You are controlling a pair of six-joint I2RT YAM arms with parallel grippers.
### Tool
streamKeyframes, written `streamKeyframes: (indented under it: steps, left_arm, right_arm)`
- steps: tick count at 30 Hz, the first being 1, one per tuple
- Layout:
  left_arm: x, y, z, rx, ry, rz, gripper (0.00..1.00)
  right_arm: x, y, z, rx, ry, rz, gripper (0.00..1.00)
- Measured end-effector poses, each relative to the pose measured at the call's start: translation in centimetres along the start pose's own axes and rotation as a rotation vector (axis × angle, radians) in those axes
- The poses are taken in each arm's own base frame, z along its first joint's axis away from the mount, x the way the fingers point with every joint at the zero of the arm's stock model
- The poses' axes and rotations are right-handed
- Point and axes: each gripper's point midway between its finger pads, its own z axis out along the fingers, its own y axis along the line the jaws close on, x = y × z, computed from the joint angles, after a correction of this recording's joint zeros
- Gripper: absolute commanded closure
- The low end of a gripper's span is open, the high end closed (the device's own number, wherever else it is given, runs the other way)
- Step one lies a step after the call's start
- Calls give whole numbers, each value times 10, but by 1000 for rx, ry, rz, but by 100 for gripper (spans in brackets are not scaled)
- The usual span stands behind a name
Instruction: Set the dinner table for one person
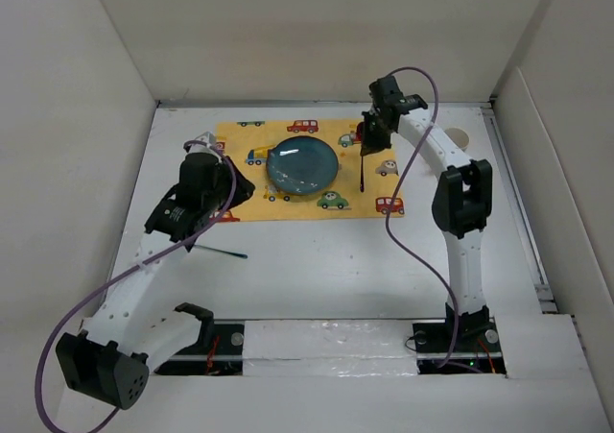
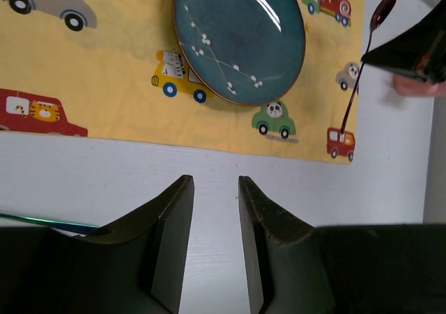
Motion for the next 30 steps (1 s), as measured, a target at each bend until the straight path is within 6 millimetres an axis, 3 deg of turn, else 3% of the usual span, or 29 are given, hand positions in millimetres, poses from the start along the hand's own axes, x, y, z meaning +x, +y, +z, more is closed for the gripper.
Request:
streamKeyframes:
  steps: [5,14,19,24,29,30]
  left_arm:
    - [-2,20,-23,-90,-79,-138,72]
    - [61,85,-21,-330,34,-304,70]
    - [74,99,-17,-402,73,-359,64]
    - [94,115,-5,-521,149,-399,61]
    - [110,129,2,-630,197,-437,57]
    - [111,131,3,-642,197,-447,52]
  right_arm:
    - [15,-3,35,10,70,1,100]
    - [44,12,72,15,143,-41,100]
    - [48,10,86,46,148,-49,100]
    - [43,5,89,77,120,-30,76]
    - [34,7,92,81,76,-11,40]
    - [33,9,92,75,73,-12,36]
